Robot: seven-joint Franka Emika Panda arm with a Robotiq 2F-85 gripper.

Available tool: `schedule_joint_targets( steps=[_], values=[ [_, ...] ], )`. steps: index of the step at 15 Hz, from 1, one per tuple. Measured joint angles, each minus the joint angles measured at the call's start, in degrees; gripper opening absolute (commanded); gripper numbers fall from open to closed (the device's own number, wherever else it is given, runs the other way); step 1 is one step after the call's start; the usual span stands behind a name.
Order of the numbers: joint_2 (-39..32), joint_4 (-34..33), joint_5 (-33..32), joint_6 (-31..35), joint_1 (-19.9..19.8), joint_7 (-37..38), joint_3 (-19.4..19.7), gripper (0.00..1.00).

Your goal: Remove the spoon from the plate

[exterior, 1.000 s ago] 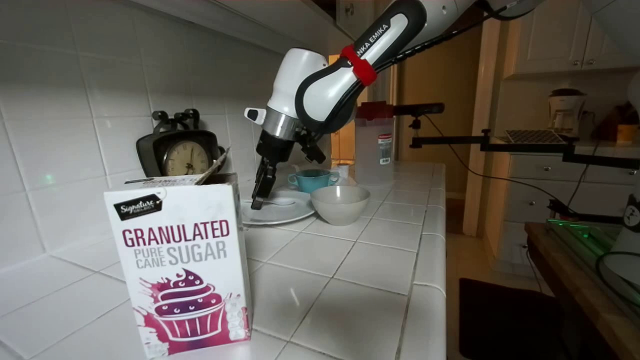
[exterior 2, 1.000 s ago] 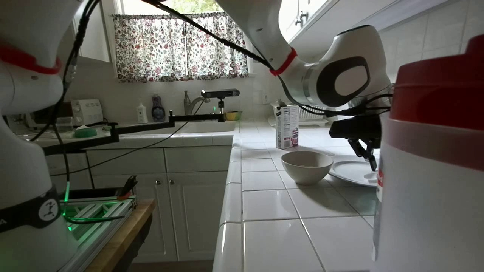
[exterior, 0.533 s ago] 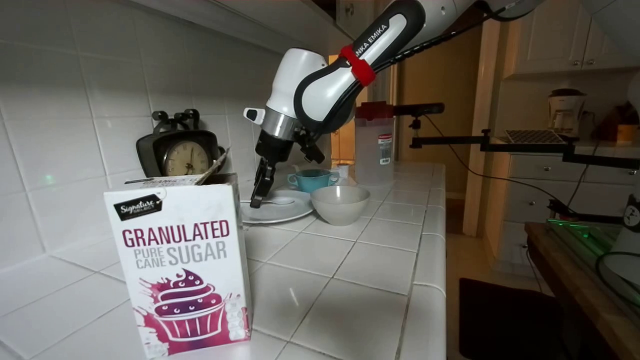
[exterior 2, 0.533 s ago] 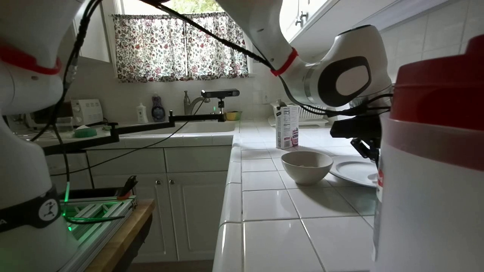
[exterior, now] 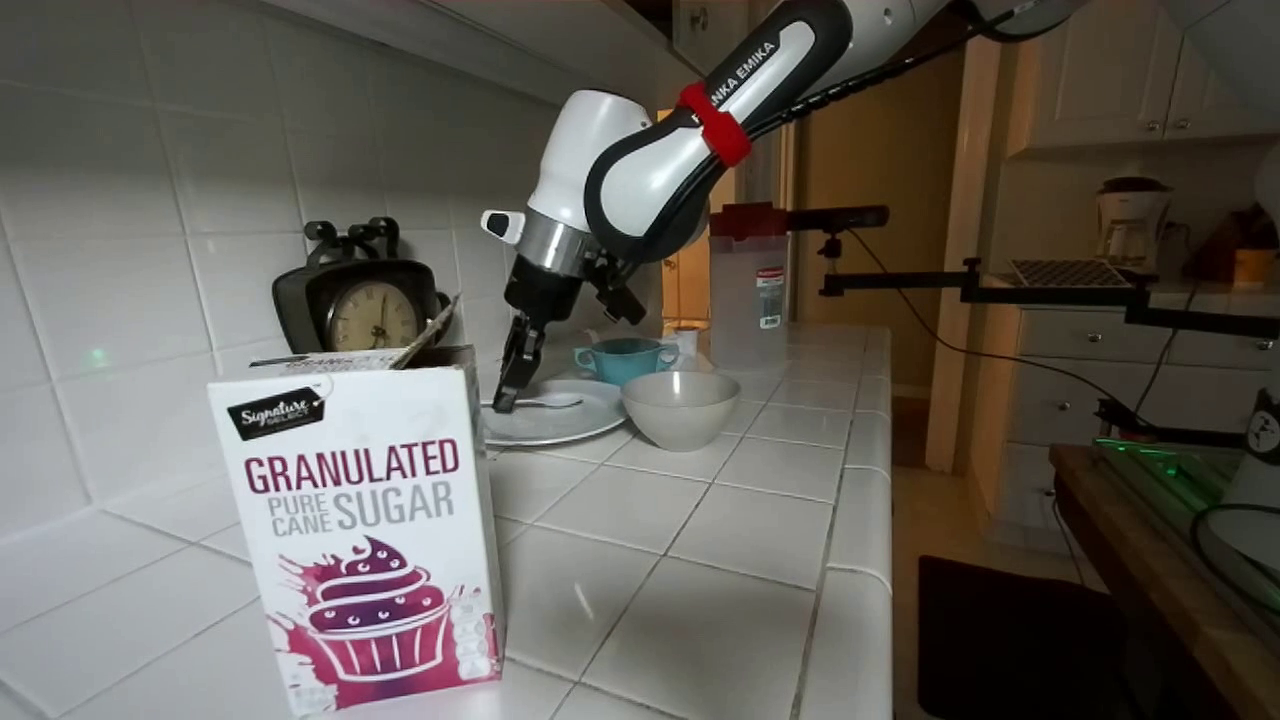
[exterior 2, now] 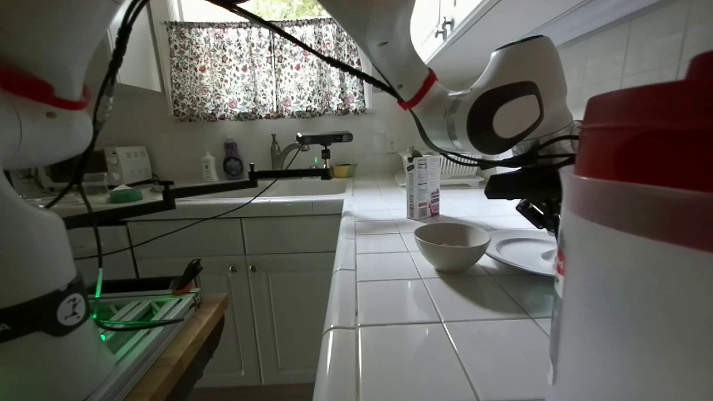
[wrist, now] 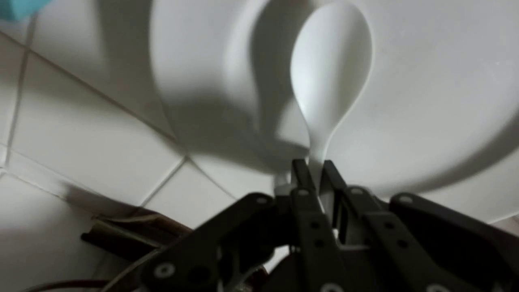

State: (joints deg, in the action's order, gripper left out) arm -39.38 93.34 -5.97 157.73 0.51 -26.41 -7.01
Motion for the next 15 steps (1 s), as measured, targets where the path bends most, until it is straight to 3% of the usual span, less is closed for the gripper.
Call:
schedule_joint_targets(
  steps=[10,15],
  values=[
    [10.3,4.3,0.0,-1.1,-3.5,0.0,0.6,0.03],
    [12.8,13.3,0.0,8.4,-4.7,2.0,2.6,0.03]
  ],
)
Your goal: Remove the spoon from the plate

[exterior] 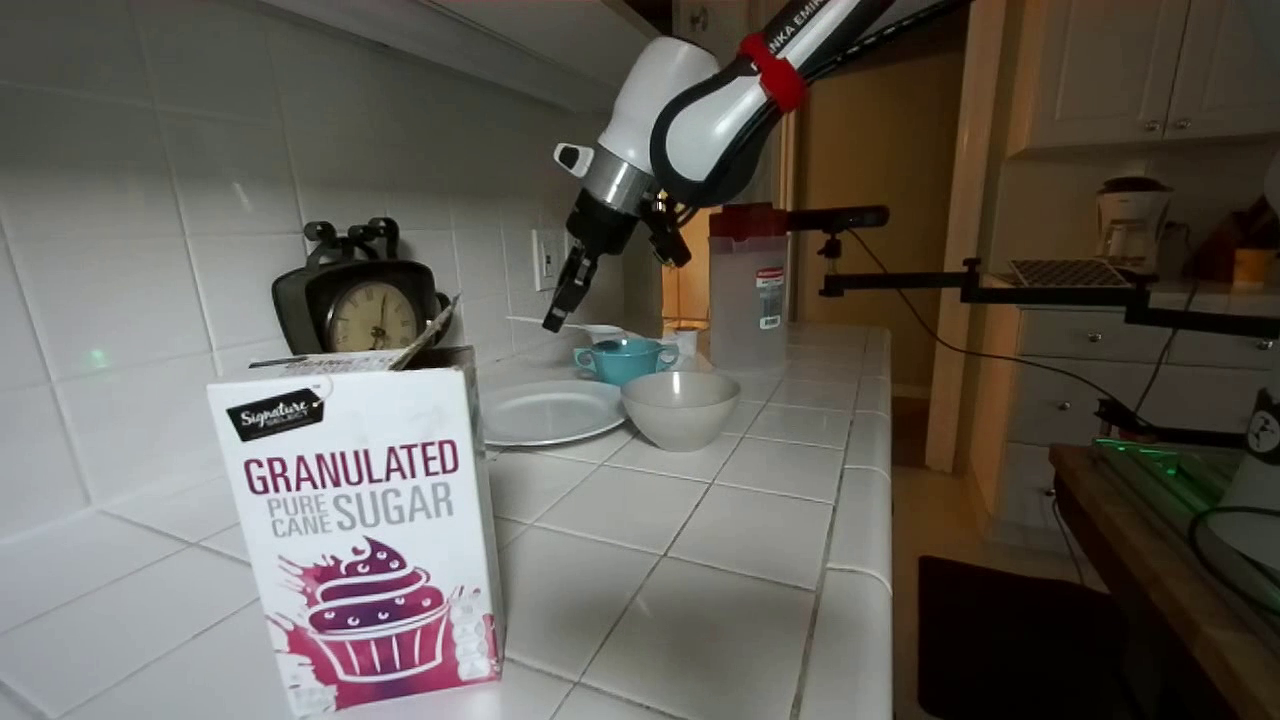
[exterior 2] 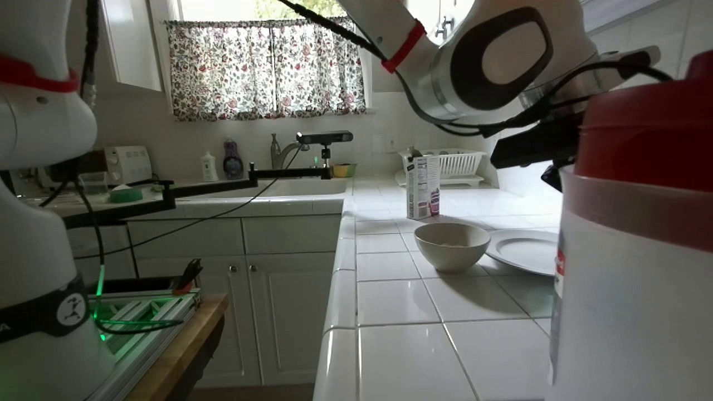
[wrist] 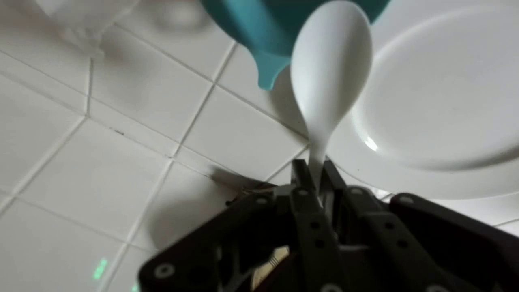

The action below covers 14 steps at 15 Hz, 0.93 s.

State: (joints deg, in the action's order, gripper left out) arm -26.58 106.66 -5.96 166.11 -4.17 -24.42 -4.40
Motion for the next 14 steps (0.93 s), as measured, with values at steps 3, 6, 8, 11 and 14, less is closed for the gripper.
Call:
schedule_joint_targets(
  steps=[3,6,8,11,14],
  values=[
    [0.4,5.7,-0.1,7.4,0.0,2.4,2.2,0.03],
    [1.5,9.8,-0.2,13.2,0.0,4.7,4.7,0.03],
    [2.4,11.8,-0.3,15.8,0.1,5.7,5.9,0.03],
    [3.4,14.2,-0.3,18.8,0.4,7.1,6.5,0.03],
    [3.4,15.5,-0.3,21.2,1.2,8.0,6.6,0.03]
  ],
)
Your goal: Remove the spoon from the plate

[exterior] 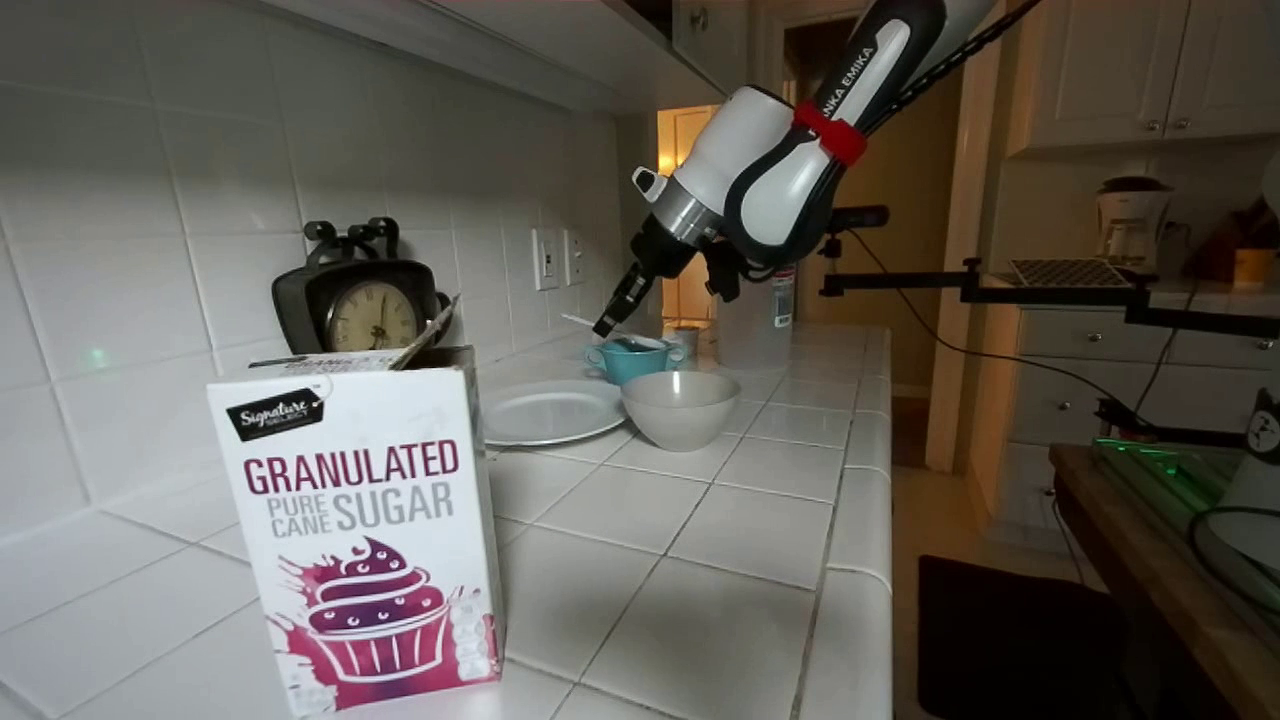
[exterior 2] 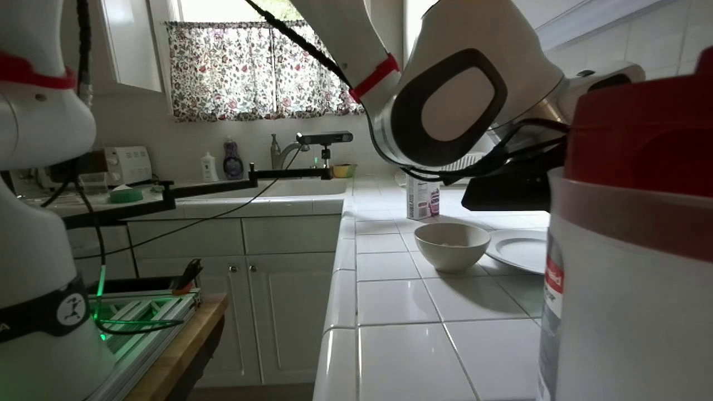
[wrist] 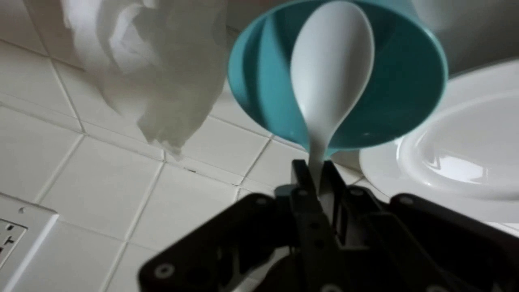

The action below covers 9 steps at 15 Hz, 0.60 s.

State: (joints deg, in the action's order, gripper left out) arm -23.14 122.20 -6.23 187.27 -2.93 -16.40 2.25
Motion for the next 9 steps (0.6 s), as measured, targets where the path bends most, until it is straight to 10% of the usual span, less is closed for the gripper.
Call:
schedule_joint_targets(
  steps=[6,7,9],
  values=[
    [-0.2,0.5,0.0,1.1,1.4,0.5,0.1,0.03],
    [-0.2,0.5,0.0,1.1,1.4,0.5,0.1,0.36],
    [-0.6,0.5,-0.1,1.1,1.8,0.4,0.9,0.43]
  ],
)
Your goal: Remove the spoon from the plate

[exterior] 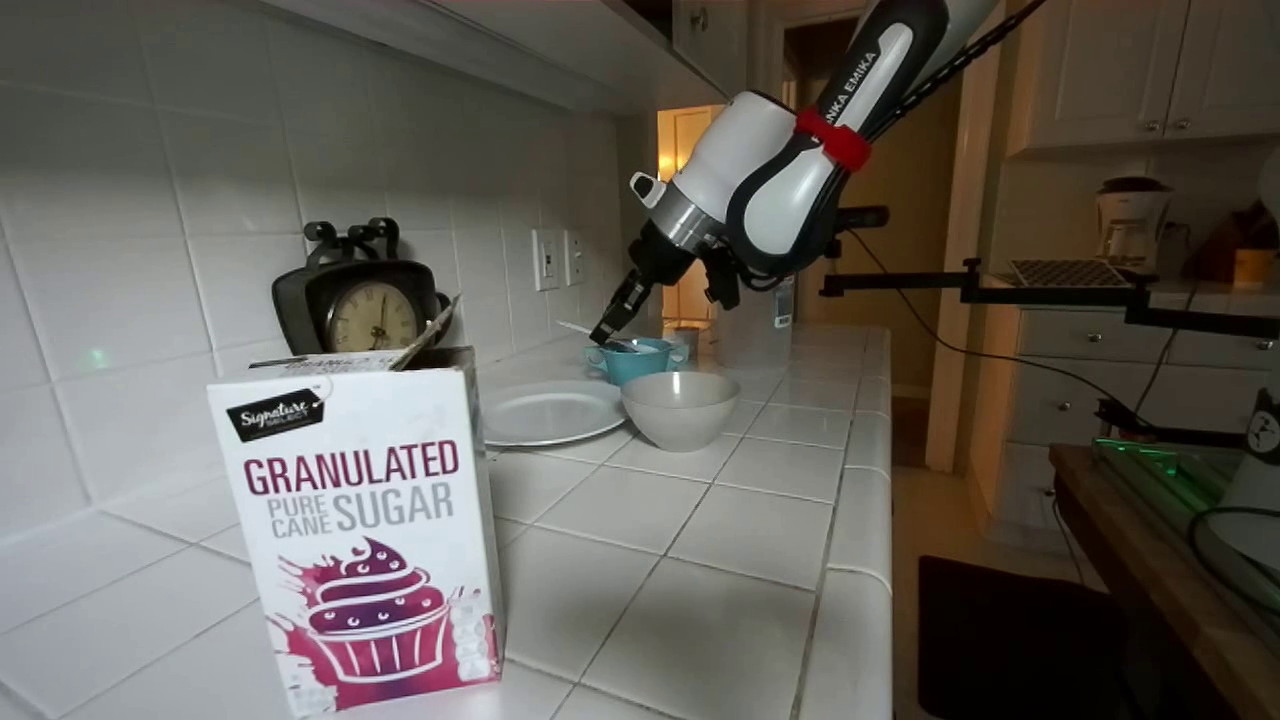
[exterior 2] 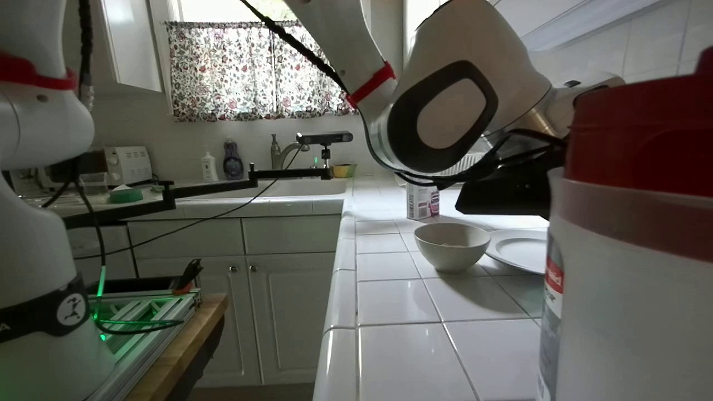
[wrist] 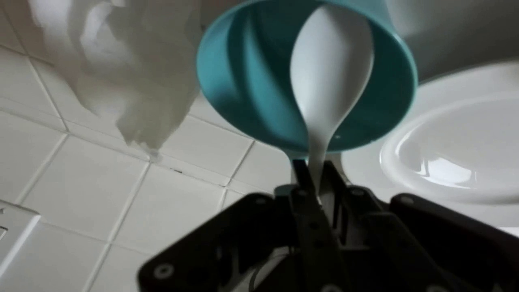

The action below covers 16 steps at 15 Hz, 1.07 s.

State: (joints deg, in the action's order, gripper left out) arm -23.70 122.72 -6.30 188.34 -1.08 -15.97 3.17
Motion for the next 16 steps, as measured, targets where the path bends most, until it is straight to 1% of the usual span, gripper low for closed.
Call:
schedule_joint_targets(
  steps=[2,3,7,8,11,13,16],
  values=[
    [-0.5,0.0,0.0,0.4,1.7,-0.2,2.4,0.56],
    [-0.6,0.0,0.0,0.8,3.1,-0.4,4.0,0.64],
    [-0.6,-0.7,0.0,2.2,10.5,-1.3,11.1,0.95],
    [-0.4,-0.9,0.0,2.2,12.4,-1.4,12.5,0.99],
    [1.4,-1.5,0.0,-0.5,17.7,-1.5,15.8,1.00],
    [3.7,-1.6,0.0,-5.4,20.7,-1.7,17.3,1.00],
    [8.8,-1.6,-0.6,-15.1,22.7,-2.6,17.3,1.00]
  ],
)
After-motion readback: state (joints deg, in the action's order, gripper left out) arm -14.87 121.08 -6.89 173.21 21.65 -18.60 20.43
